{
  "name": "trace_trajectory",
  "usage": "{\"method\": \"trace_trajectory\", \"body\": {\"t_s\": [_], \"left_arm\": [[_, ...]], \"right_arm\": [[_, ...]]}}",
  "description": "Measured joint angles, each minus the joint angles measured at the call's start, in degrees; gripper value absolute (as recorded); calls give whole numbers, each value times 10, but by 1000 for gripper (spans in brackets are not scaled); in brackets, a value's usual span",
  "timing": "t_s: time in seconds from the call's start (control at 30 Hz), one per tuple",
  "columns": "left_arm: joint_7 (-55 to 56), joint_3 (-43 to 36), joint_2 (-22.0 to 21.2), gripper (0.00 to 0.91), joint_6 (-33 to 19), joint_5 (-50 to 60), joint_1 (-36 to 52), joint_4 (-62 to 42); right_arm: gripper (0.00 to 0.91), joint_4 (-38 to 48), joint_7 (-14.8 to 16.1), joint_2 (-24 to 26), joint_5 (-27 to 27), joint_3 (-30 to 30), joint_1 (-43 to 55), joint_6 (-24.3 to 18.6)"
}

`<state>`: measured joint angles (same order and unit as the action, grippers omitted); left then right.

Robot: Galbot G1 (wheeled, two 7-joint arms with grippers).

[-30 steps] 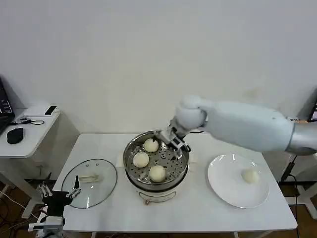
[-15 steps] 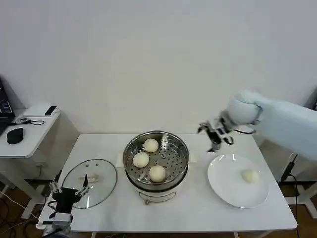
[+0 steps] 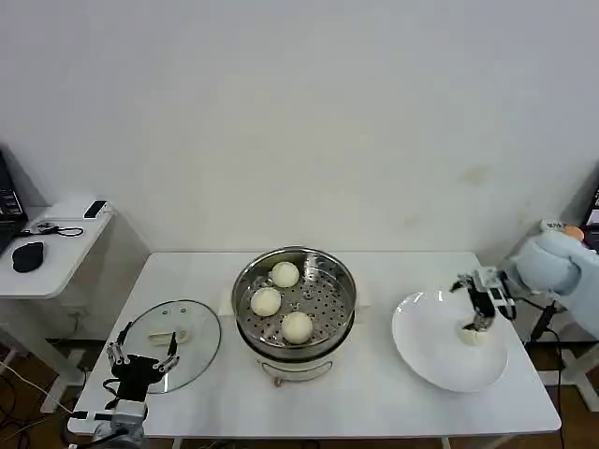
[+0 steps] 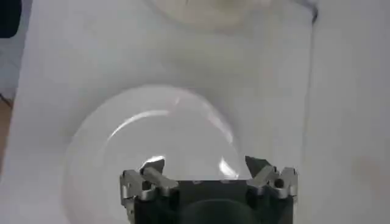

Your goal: Take steamed baozi put them in steamer then cover it.

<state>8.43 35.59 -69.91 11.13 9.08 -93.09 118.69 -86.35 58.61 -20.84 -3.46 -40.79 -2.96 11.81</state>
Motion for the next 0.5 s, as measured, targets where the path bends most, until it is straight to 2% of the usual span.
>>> {"method": "trace_trajectory", "body": {"t_s": [0.2, 0.5], "left_arm": [[0, 4, 2, 907, 0, -1, -1, -1], [-2, 9, 0, 907, 0, 0, -3, -4]], "right_arm": [[907, 38, -2, -6, -29, 47, -53, -7], [907, 106, -4, -43, -62, 81, -91, -16]]}}
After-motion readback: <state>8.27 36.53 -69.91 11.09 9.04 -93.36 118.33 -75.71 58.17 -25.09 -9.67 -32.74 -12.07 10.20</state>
